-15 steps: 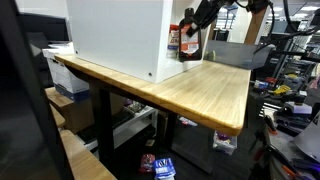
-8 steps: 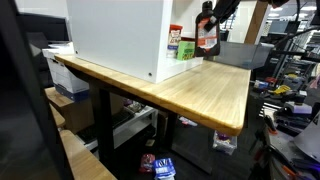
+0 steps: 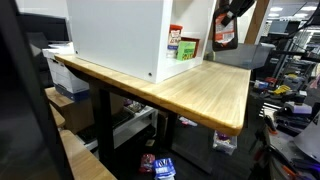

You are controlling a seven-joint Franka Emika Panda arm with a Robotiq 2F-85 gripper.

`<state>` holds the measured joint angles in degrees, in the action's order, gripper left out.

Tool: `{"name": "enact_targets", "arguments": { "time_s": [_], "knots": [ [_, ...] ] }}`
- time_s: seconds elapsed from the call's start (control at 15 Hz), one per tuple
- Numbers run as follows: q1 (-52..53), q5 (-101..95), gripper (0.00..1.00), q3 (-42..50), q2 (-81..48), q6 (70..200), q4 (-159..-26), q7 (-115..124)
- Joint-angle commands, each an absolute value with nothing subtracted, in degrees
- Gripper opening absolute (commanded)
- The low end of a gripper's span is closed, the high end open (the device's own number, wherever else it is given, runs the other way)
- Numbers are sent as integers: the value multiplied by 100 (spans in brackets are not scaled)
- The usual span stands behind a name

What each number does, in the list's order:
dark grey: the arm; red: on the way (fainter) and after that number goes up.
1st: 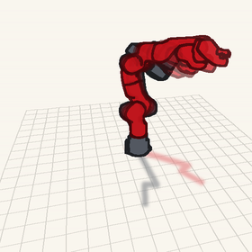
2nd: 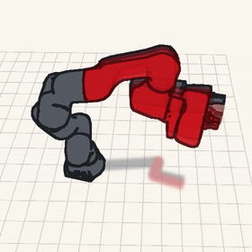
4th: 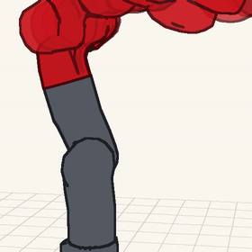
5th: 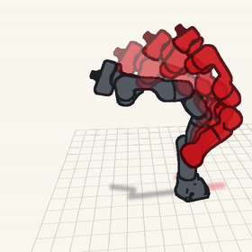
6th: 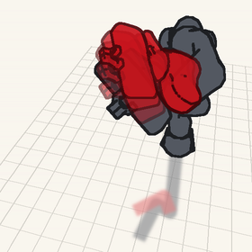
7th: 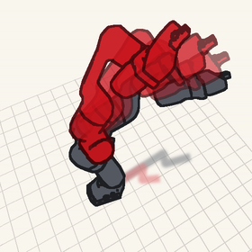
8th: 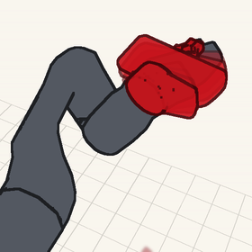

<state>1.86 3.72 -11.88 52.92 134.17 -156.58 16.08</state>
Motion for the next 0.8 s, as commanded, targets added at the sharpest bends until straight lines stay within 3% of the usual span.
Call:
{"name": "enact_targets", "arguments": {
  "time_s": [0.0, 0.73],
  "knots": [
    [-131, 269, 6, -1339, 5713, 12879, -15465, 2107],
    [-758, 299, 6, -1309, 5874, 11830, -14243, 2820]
  ]
}}
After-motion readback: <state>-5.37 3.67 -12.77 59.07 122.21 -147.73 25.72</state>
